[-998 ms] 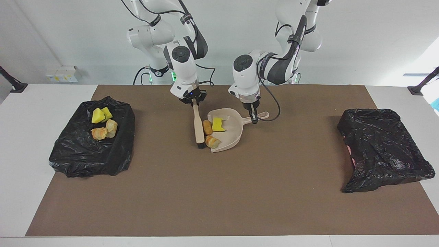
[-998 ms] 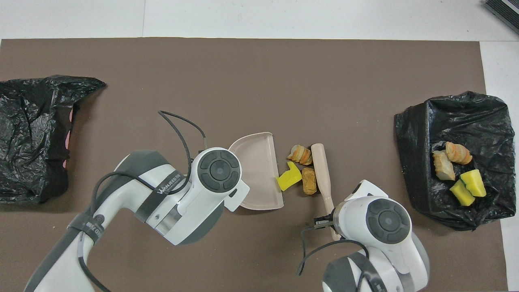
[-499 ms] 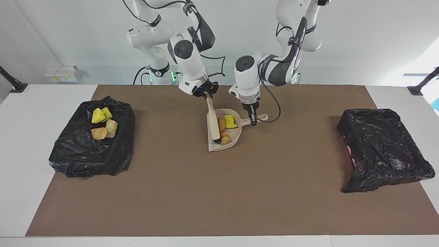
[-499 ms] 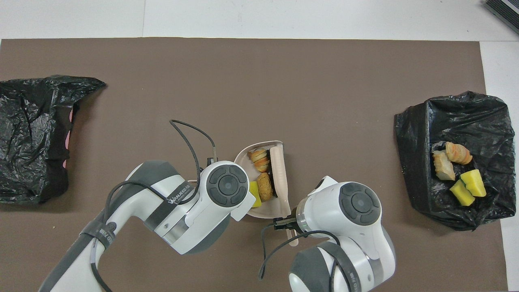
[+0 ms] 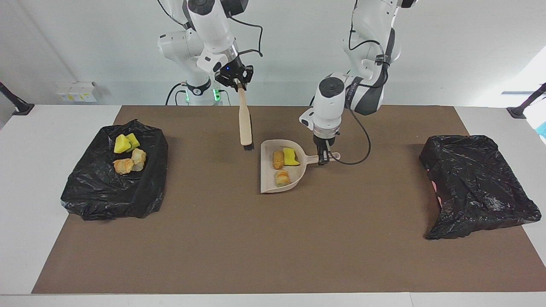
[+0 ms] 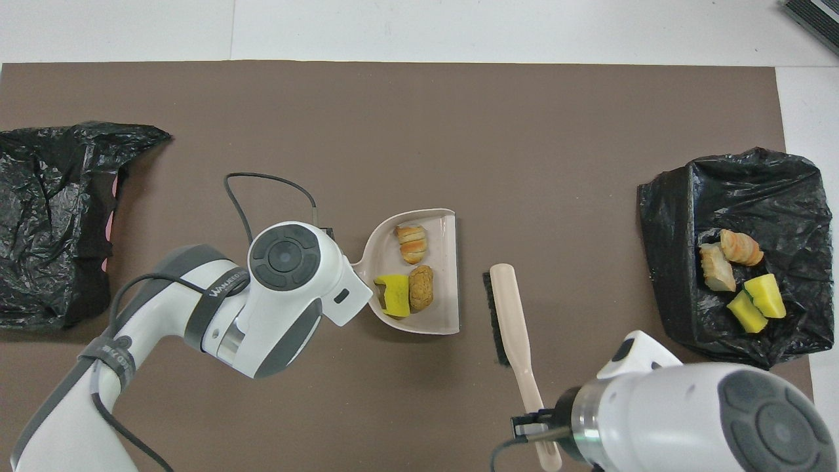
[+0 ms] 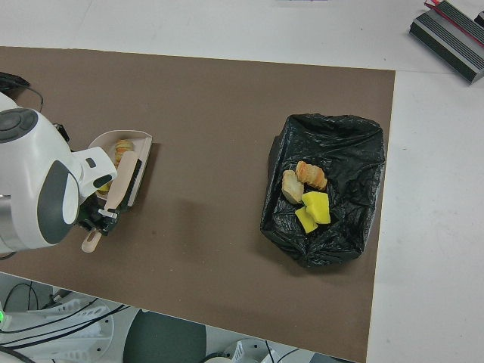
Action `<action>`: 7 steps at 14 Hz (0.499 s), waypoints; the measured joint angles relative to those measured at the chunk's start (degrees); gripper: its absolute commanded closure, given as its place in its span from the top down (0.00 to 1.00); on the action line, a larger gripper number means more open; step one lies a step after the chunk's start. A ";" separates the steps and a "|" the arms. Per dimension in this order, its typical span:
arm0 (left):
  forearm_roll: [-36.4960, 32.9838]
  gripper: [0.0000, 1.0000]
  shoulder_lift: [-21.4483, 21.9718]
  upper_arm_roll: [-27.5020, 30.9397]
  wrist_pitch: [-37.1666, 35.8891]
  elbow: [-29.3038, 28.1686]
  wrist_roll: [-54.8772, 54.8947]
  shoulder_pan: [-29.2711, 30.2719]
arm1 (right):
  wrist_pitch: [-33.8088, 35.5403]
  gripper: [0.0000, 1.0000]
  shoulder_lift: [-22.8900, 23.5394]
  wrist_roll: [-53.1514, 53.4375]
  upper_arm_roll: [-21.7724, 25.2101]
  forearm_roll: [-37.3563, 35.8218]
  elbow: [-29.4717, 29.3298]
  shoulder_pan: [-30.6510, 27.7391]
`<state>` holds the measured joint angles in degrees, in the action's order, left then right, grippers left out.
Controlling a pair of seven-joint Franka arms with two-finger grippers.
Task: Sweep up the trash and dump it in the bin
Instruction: 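Carry the loaded dustpan to the black bag with the left gripper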
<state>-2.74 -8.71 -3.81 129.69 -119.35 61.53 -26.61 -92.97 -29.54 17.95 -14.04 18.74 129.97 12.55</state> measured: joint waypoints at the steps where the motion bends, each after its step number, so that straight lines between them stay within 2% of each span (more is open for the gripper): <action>1: 0.88 0.00 -0.14 0.07 0.16 0.57 3.29 1.66 | 1.64 0.00 -2.58 0.65 -0.74 -0.15 1.32 0.55; 4: 2.33 0.00 -0.65 0.21 -0.15 3.42 11.53 6.23 | 0.23 0.00 -5.08 6.77 -3.56 -0.18 6.08 4.97; 7: 4.52 0.00 -0.89 0.29 -5.82 8.13 18.26 9.76 | -12.65 0.00 -2.56 17.56 -8.94 0.80 11.77 10.94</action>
<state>1.79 -9.60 -3.52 123.87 -111.22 79.79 -16.85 -105.63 -32.10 35.51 -22.98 19.54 141.74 23.49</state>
